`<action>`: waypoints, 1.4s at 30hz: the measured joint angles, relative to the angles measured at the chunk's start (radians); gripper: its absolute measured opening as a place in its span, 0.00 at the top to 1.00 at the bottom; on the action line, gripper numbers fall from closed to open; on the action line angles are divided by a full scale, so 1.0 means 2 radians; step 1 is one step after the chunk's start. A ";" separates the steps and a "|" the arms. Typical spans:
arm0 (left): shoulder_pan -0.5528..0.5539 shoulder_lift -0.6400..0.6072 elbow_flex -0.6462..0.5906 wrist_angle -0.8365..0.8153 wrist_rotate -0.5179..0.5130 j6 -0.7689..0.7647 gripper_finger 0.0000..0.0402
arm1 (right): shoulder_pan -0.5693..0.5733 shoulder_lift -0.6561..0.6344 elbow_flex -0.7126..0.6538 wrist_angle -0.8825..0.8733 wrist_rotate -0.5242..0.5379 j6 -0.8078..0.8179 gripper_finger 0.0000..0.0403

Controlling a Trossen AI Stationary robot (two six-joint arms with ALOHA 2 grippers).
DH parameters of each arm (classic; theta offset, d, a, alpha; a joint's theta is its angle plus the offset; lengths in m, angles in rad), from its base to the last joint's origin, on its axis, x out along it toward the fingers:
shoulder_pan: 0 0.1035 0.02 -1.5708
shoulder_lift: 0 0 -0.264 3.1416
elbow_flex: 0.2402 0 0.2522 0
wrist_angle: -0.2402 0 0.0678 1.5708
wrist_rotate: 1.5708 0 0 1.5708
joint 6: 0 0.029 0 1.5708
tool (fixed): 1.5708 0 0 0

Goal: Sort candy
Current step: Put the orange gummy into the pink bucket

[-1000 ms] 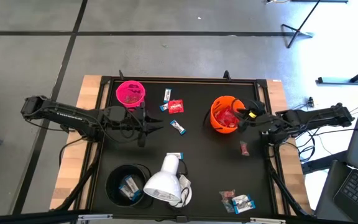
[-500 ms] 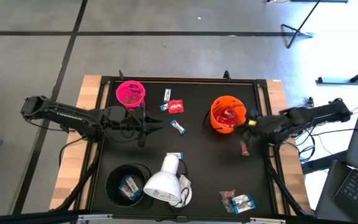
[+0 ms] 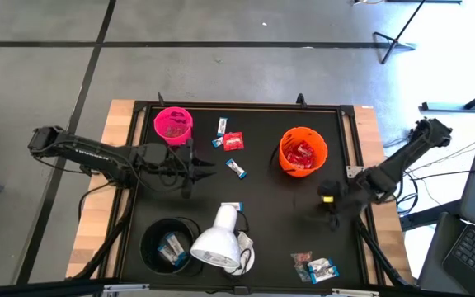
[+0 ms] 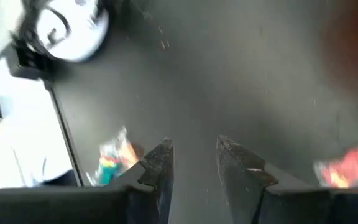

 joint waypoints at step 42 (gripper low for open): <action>0.000 0.000 0.000 0.007 -0.007 0.000 0.70 | 0.080 0.083 -0.061 -0.132 0.012 0.258 0.44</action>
